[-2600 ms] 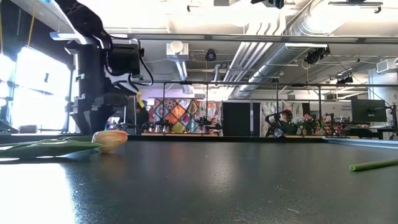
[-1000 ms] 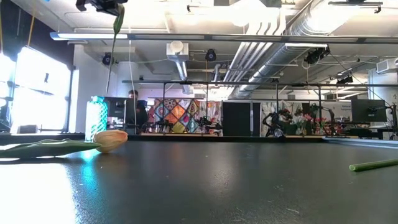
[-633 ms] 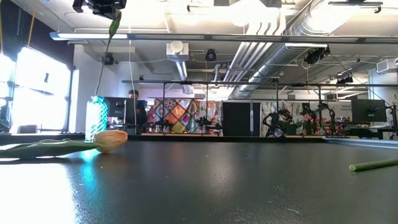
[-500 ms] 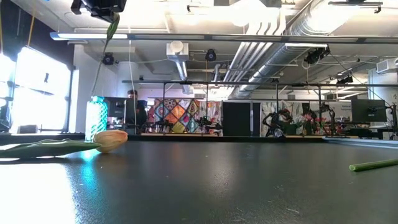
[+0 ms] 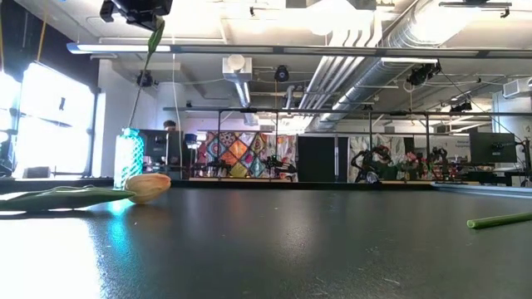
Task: Sort flowers into vase by color
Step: Put the top white flower into the blue vase
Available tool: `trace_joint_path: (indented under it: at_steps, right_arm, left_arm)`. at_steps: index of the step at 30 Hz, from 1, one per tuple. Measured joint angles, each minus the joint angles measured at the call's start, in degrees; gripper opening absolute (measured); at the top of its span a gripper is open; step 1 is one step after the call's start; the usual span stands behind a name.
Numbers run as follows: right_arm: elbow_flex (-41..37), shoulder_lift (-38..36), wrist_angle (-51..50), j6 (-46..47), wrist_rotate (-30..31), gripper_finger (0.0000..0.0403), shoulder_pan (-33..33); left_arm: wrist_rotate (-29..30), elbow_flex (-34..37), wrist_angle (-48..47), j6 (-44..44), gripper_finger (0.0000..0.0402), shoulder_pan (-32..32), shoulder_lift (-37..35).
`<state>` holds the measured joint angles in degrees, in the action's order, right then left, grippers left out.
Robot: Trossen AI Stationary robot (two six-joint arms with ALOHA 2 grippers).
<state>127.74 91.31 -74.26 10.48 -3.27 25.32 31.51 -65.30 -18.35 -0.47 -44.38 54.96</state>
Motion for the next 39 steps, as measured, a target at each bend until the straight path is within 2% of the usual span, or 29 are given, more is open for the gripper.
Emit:
trace_joint_path:
  at_steps: [6,14,22,26,31,39]
  right_arm:
    - [0.00,0.00,-0.03,0.09,0.07,0.0000,-0.41]
    - [0.00,0.02,-0.04,0.21,0.19,0.0000,-0.74]
    - [0.00,0.02,-0.13,1.08,0.17,0.0000,-2.25]
    - [0.00,0.02,-0.20,1.09,0.25,0.0000,-2.86]
    - [0.00,0.02,-0.22,1.09,0.48,0.0001,-2.89]
    - [0.00,0.02,-0.22,1.07,0.50,0.0001,-2.89]
  left_arm:
    - [-0.30,0.00,-0.51,0.10,0.0000,0.00,0.48]
    - [-0.50,0.00,-6.32,-0.55,0.0000,0.00,3.20]
    - [0.56,0.00,-13.37,-5.19,0.0007,0.00,6.04]
    - [0.56,0.00,-16.96,-7.99,0.0039,0.00,6.40]
    - [-0.04,0.00,-19.24,-9.44,0.0099,0.00,5.46]
    - [-1.02,-0.04,-23.05,-10.55,0.0163,0.31,-0.28]
